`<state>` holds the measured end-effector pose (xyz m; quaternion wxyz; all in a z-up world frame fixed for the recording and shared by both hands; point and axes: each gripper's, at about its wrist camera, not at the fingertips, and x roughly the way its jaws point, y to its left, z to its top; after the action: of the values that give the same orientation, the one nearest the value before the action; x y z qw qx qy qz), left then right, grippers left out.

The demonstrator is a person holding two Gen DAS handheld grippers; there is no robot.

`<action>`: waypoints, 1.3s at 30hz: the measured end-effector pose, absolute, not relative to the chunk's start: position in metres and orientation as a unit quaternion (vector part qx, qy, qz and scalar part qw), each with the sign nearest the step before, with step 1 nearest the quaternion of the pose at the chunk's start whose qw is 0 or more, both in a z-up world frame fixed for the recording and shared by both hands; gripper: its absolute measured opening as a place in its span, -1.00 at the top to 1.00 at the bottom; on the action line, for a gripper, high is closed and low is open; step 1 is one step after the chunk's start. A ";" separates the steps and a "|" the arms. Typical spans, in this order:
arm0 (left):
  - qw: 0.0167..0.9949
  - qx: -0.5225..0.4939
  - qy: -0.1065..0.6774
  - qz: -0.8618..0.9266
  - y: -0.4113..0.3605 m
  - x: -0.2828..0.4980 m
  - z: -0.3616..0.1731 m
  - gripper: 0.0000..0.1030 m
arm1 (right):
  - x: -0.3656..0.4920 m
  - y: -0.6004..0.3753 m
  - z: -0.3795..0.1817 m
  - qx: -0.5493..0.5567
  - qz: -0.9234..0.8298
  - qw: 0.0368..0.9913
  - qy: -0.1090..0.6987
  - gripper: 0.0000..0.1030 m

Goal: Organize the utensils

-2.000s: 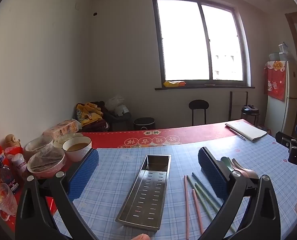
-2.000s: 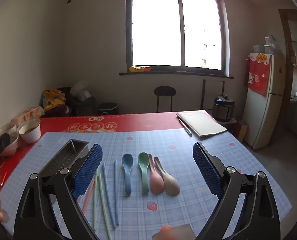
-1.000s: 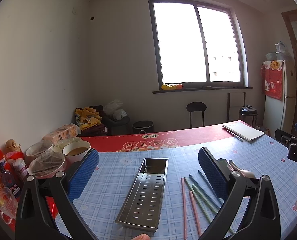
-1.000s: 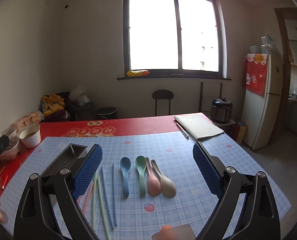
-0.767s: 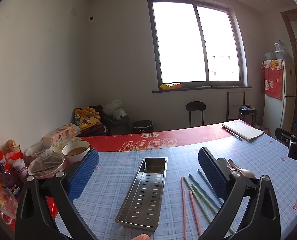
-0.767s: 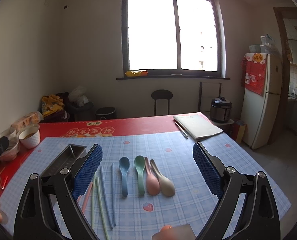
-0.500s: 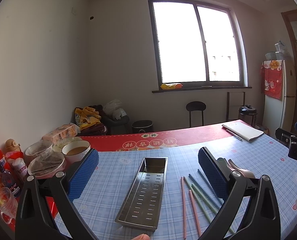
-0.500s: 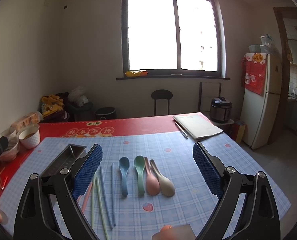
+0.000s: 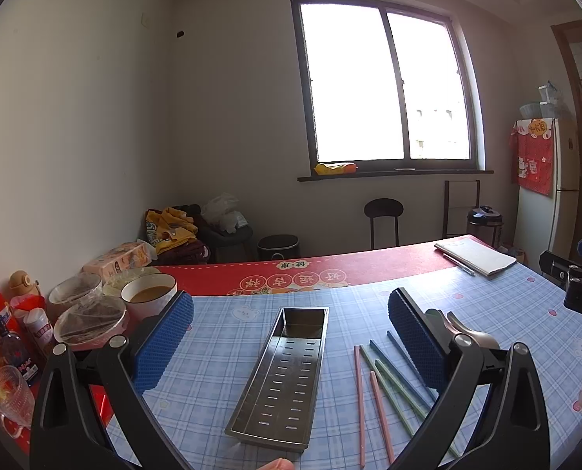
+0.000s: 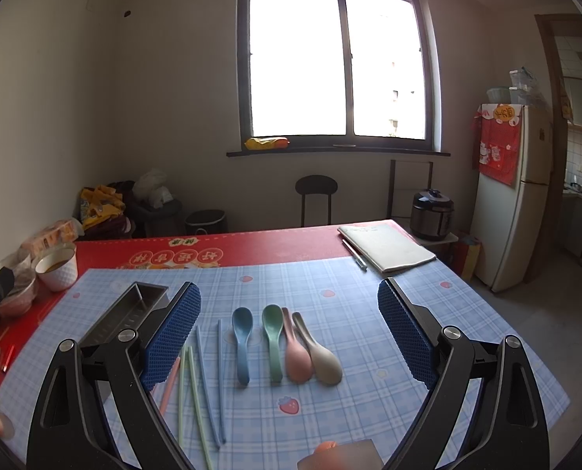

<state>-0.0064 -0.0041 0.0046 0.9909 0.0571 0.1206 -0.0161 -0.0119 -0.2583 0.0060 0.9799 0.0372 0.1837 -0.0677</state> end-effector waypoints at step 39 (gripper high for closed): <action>0.981 0.031 0.182 -0.059 0.010 0.011 -0.024 -0.89 | 0.005 -0.265 -0.029 0.059 -0.005 0.978 0.200 -0.73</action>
<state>0.0115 0.0103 -0.0244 0.9811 0.0305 0.1820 -0.0587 0.0053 -0.2646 -0.0290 0.9780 0.0594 0.2001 -0.0049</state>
